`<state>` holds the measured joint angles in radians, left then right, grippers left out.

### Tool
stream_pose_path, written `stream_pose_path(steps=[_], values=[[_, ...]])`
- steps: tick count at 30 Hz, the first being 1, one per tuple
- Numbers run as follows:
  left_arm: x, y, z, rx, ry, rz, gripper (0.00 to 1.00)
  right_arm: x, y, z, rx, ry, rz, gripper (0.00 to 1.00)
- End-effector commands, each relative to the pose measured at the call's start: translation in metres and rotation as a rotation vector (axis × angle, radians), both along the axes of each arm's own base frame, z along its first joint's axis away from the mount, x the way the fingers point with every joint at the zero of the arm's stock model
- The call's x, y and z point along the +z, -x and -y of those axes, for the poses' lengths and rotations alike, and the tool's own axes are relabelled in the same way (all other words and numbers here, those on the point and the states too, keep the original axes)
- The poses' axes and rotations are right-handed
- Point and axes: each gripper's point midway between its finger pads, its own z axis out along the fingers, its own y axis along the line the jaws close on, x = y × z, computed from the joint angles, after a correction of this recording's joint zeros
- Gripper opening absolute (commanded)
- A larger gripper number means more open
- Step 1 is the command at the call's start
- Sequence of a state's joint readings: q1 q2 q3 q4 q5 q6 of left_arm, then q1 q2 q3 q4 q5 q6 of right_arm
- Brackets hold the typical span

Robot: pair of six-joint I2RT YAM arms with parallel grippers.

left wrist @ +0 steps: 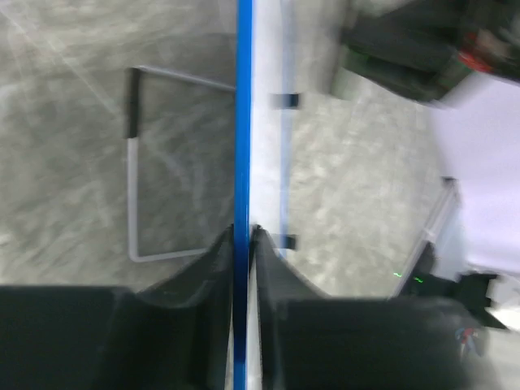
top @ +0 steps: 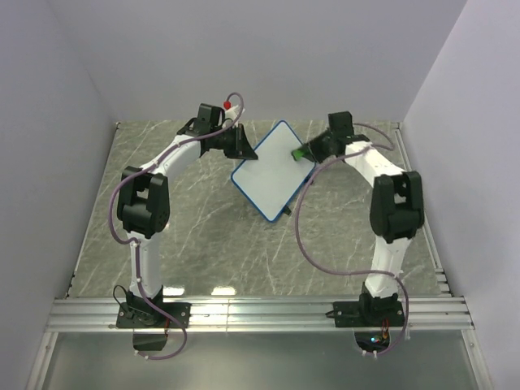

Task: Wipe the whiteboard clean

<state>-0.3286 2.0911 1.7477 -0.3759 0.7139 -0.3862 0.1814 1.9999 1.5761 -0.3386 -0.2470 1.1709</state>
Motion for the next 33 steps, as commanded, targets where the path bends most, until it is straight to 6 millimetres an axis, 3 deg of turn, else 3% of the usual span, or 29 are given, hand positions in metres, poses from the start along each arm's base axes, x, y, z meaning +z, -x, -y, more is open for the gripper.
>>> stream_pose_path(steps=[1, 2, 3, 4, 6, 7, 8, 10, 13, 16, 17, 20, 23, 26, 27, 30, 33], values=[[-0.023, 0.017, -0.003, -0.011, -0.12, -0.033, 0.23, 0.021, 0.042, 0.075, -0.079, 0.191, 0.033, 0.04], [-0.024, 0.016, -0.004, -0.006, -0.125, -0.03, 0.31, 0.015, 0.054, 0.089, -0.085, 0.255, 0.013, 0.36], [-0.023, 0.014, -0.005, 0.001, -0.13, -0.025, 0.38, 0.02, 0.065, 0.097, -0.088, 0.28, 0.015, 0.46], [-0.021, 0.012, -0.006, 0.01, -0.137, -0.02, 0.46, 0.003, 0.084, 0.107, -0.086, 0.312, -0.046, 0.48], [-0.02, 0.01, -0.007, 0.023, -0.146, -0.021, 0.54, -0.003, 0.102, 0.121, -0.088, 0.392, -0.067, 0.56], [-0.016, 0.008, -0.007, 0.024, -0.143, -0.011, 0.64, -0.02, 0.119, 0.124, -0.078, 0.413, -0.121, 0.64], [-0.016, 0.007, -0.008, 0.033, -0.152, -0.01, 0.68, -0.027, 0.127, 0.126, -0.069, 0.425, -0.141, 0.81], [-0.011, 0.005, -0.01, 0.051, -0.16, -0.002, 0.75, -0.047, 0.147, 0.129, -0.057, 0.44, -0.198, 0.97], [-0.008, 0.002, -0.019, 0.093, -0.207, 0.007, 0.82, -0.066, 0.166, 0.13, -0.041, 0.45, -0.245, 0.98], [0.002, -0.003, -0.031, 0.158, -0.255, 0.027, 0.99, -0.069, 0.173, 0.132, -0.016, 0.467, -0.251, 0.99], [0.006, -0.004, -0.034, 0.179, -0.265, 0.037, 0.99, -0.067, 0.173, 0.132, -0.001, 0.472, -0.242, 0.99], [0.026, -0.008, -0.048, 0.269, -0.291, 0.083, 0.99, -0.047, 0.169, 0.128, 0.03, 0.475, -0.18, 0.99], [0.052, -0.012, -0.07, 0.39, -0.315, 0.145, 0.99, -0.006, 0.162, 0.113, 0.081, 0.451, -0.044, 0.98], [0.078, -0.01, -0.1, 0.528, -0.351, 0.199, 0.99, 0.053, 0.156, 0.088, 0.16, 0.438, 0.167, 0.98], [0.089, -0.004, -0.113, 0.584, -0.352, 0.212, 0.99, 0.085, 0.157, 0.078, 0.18, 0.422, 0.267, 0.98], [0.105, 0.002, -0.146, 0.742, -0.371, 0.246, 0.99, 0.129, 0.165, 0.062, 0.165, 0.338, 0.355, 1.0], [0.131, 0.024, -0.182, 0.901, -0.36, 0.302, 0.99, 0.184, 0.166, 0.048, 0.162, 0.232, 0.467, 1.0]])
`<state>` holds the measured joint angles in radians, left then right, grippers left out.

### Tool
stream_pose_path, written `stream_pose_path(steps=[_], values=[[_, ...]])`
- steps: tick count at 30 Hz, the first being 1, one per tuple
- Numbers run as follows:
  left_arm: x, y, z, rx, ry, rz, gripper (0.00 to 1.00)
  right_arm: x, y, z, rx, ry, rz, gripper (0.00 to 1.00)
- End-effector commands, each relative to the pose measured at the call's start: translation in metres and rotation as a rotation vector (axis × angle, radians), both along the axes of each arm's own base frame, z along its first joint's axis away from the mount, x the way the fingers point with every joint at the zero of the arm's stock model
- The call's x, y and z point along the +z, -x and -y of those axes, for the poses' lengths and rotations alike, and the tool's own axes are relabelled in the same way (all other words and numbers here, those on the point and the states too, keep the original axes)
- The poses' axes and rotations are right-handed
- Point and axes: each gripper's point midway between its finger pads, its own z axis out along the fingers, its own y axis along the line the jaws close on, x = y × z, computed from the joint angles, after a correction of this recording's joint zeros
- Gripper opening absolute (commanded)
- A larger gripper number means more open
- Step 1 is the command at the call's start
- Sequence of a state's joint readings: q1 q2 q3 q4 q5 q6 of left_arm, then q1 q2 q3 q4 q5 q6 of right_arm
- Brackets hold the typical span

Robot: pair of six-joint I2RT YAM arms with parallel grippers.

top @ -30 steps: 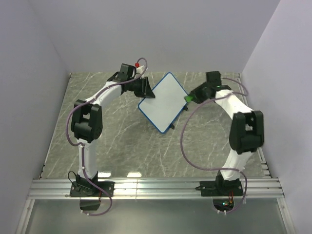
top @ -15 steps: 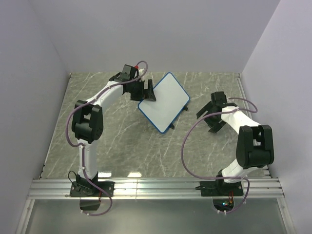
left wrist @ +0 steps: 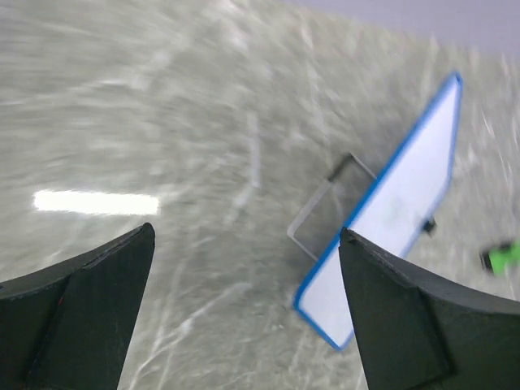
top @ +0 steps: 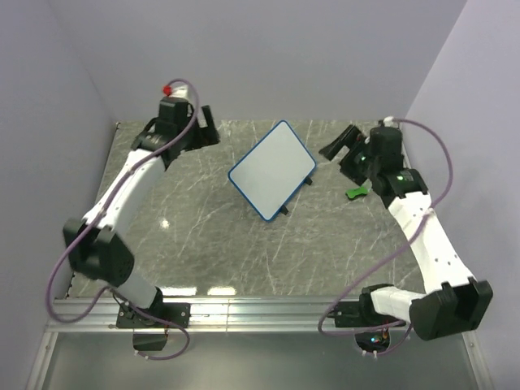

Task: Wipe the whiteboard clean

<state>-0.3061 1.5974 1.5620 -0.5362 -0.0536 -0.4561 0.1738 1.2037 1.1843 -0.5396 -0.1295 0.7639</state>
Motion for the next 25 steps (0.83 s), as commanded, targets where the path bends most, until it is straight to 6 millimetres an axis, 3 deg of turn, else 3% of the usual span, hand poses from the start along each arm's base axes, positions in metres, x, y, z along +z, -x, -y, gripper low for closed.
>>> stream_pose_path(steps=[1, 3, 7, 9, 12, 17, 25], values=[[0.032, 0.013, -0.048, 0.238, -0.018, 0.11, 0.99, 0.067, 0.002, -0.016, 0.05, -0.122, 0.141, 1.0], [0.037, 0.023, -0.06, 0.283, -0.037, 0.117, 0.99, 0.082, 0.009, -0.014, 0.049, -0.126, 0.172, 1.0], [0.023, 0.039, -0.065, 0.284, -0.057, 0.055, 0.99, 0.048, 0.032, 0.004, -0.019, -0.06, 0.09, 1.0], [0.015, 0.051, -0.065, 0.284, -0.043, 0.035, 0.99, 0.029, 0.046, 0.005, -0.008, -0.059, 0.076, 1.0], [0.009, 0.066, -0.065, 0.277, -0.014, 0.024, 0.99, 0.019, 0.061, 0.0, 0.017, -0.061, 0.089, 1.0], [-0.003, 0.091, -0.064, 0.277, -0.015, -0.018, 0.98, 0.016, 0.074, -0.001, 0.042, -0.004, 0.118, 1.0], [-0.002, 0.122, -0.061, 0.298, -0.029, -0.004, 0.99, 0.03, 0.088, 0.002, 0.035, 0.051, 0.175, 0.97]])
